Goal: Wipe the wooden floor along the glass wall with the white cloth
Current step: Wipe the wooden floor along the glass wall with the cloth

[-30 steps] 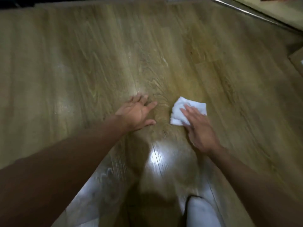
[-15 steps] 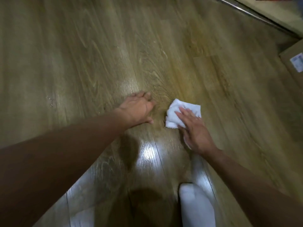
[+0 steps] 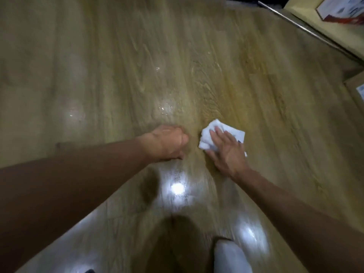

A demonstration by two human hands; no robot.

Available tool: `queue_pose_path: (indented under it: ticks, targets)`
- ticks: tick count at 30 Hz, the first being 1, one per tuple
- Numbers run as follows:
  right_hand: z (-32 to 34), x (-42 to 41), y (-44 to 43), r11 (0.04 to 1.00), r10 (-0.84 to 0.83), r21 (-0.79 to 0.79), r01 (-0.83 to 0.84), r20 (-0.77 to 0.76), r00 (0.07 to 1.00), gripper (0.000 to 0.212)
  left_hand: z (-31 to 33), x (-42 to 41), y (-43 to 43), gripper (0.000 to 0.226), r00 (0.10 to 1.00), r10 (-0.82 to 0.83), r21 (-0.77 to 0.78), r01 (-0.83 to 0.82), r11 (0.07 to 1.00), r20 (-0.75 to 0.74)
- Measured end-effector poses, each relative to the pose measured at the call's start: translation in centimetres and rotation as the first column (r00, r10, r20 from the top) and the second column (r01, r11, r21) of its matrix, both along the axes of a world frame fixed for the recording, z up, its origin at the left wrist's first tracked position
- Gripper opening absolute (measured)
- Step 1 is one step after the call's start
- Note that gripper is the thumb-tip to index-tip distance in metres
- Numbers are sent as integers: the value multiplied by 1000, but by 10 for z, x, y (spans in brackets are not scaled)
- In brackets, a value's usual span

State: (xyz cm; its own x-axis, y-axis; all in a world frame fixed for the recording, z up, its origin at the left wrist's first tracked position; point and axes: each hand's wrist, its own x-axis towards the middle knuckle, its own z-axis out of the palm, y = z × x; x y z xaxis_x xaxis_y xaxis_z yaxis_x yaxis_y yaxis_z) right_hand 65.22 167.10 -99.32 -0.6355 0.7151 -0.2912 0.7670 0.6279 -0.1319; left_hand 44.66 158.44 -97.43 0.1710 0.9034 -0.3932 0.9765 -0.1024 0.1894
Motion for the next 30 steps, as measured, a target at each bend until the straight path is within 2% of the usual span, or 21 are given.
queue_pose_path:
  ticks: [3,5,7,11,13,15,21,25,30]
  targets:
    - [-3,-15,15,996,0,93,7,-85,996,60,1,-26,-19,61,998,54,-72,-56,996,-27]
    - [-5,-32,20,991,-70,102,85,-147,987,58,3,-32,-30,64,993,111,-116,-114,987,-31]
    - [-8,-50,4,991,-73,100,92,-184,980,57,3,-31,-41,69,990,142,-145,-144,979,-22]
    - [-15,-36,-37,962,232,174,-213,-99,968,58,2,-24,-55,80,984,176,-167,-171,971,16]
    - [-12,-16,-36,929,300,243,-278,-57,952,60,3,-26,-55,79,983,182,-153,-175,973,31]
    - [-10,-12,-28,927,293,262,-269,-57,954,59,4,-31,-57,77,976,212,-137,-202,970,59]
    - [-8,-62,-25,982,133,157,-103,-192,972,48,1,-32,-74,76,961,270,-119,-262,958,61]
    - [-9,-88,-26,981,132,166,-100,-195,972,49,0,-35,-74,71,964,263,-74,-259,963,46]
    - [-13,-117,-31,971,146,214,-106,-182,972,53,-2,-54,-77,67,927,373,-79,-370,926,30]
